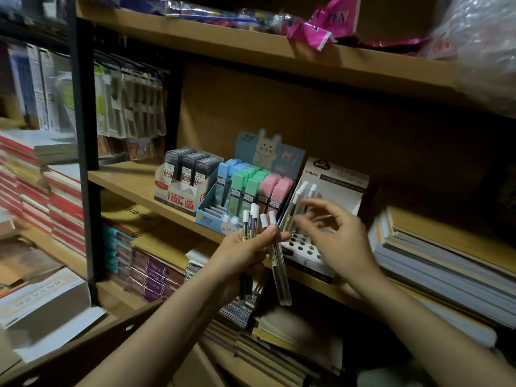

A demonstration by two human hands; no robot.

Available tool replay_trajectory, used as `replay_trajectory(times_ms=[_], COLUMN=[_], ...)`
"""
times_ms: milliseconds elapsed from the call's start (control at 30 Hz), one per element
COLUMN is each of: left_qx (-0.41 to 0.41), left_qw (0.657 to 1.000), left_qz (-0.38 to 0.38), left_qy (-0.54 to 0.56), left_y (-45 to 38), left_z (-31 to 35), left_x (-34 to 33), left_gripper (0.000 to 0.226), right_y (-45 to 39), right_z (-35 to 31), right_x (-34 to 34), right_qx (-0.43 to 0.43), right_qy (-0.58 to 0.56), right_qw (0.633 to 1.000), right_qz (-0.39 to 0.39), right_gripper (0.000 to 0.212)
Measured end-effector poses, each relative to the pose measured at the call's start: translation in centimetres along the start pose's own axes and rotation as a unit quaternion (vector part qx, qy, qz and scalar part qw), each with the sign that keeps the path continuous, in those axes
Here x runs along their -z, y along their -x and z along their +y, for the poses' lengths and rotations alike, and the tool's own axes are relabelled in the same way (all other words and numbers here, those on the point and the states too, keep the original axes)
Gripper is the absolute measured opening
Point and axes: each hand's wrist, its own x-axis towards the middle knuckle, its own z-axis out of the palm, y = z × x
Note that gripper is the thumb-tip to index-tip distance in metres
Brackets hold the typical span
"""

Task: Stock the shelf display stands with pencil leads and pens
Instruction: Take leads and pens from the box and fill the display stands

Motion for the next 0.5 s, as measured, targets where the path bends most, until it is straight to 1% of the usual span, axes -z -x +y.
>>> replay_trajectory(times_ms=[33, 67, 133, 200, 267, 333, 400, 500], left_qx=[0.0, 0.0, -0.005, -0.013, -0.012, -0.007, -0.005, -0.015], left_qw=[1.0, 1.0, 0.999, 0.999, 0.999, 0.999, 0.999, 1.0], left_qz=[-0.008, -0.016, -0.034, -0.041, -0.035, -0.032, -0.021, 0.011], left_qy=[0.005, 0.014, 0.016, -0.006, -0.019, -0.028, -0.03, -0.023], left_y=[-0.1, -0.1, -0.1, 0.0, 0.0, 0.2, 0.3, 0.4], left_z=[0.0, 0.1, 0.3, 0.4, 0.4, 0.4, 0.3, 0.2], left_x=[-0.1, -0.2, -0.4, -0.4, -0.3, -0.1, 0.1, 0.2], left_gripper=[0.027, 0.022, 0.018, 0.017, 0.017, 0.019, 0.027, 0.031], right_y=[0.5, 0.8, 0.8, 0.5, 0.3, 0.2, -0.2, -1.4], right_z=[-0.2, -0.4, -1.0, -1.5, -1.8, -2.1, -2.2, -2.4], right_x=[-0.2, -0.4, -0.6, -0.5, -0.3, 0.2, 1.1, 2.9], right_qx=[-0.002, -0.003, -0.01, -0.026, -0.057, -0.073, -0.064, -0.021], right_qy=[0.012, 0.02, 0.002, -0.051, -0.109, -0.116, -0.074, -0.02], right_qw=[0.999, 0.998, 0.997, 0.995, 0.988, 0.983, 0.99, 0.999], right_qz=[-0.042, -0.066, -0.077, -0.079, -0.098, -0.118, -0.102, -0.042], right_gripper=[0.031, 0.032, 0.025, 0.013, 0.008, 0.009, 0.011, 0.016])
